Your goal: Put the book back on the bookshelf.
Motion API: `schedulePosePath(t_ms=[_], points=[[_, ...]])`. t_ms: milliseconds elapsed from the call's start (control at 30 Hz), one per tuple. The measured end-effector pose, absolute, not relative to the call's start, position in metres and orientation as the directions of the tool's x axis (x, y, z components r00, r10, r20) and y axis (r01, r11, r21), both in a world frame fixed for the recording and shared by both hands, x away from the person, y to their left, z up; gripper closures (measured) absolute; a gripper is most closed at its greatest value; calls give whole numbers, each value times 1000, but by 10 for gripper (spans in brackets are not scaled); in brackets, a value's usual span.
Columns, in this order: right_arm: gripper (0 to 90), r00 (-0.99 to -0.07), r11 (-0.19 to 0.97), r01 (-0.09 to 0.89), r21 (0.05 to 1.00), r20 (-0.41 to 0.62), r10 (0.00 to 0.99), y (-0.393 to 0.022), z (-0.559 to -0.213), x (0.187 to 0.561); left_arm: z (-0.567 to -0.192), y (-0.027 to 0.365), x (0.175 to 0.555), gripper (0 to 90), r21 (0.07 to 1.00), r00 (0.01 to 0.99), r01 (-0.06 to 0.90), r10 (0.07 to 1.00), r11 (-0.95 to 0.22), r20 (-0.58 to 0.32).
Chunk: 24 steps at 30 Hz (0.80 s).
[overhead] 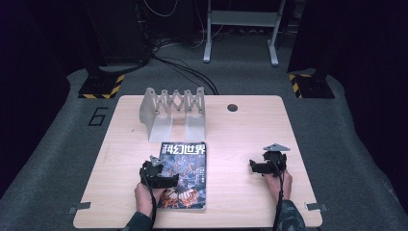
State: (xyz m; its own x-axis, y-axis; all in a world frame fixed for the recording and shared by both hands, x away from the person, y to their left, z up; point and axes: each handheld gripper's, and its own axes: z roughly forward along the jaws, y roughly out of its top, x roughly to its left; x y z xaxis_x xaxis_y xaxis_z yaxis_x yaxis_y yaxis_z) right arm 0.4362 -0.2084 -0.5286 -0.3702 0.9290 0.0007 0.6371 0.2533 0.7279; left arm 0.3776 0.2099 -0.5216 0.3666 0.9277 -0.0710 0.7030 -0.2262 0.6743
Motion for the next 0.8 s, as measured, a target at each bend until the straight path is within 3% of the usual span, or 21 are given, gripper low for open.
schedulePosePath(t_ms=[533,800], points=[[75,-376,255,632,732,2,926,-209,-529,436,-522,151,366,45,687,394,692,914,-224,-98],[85,-385,264,624,736,-5,923,-209,-529,436,-511,173,367,25,738,369,654,922,-169,-116]])
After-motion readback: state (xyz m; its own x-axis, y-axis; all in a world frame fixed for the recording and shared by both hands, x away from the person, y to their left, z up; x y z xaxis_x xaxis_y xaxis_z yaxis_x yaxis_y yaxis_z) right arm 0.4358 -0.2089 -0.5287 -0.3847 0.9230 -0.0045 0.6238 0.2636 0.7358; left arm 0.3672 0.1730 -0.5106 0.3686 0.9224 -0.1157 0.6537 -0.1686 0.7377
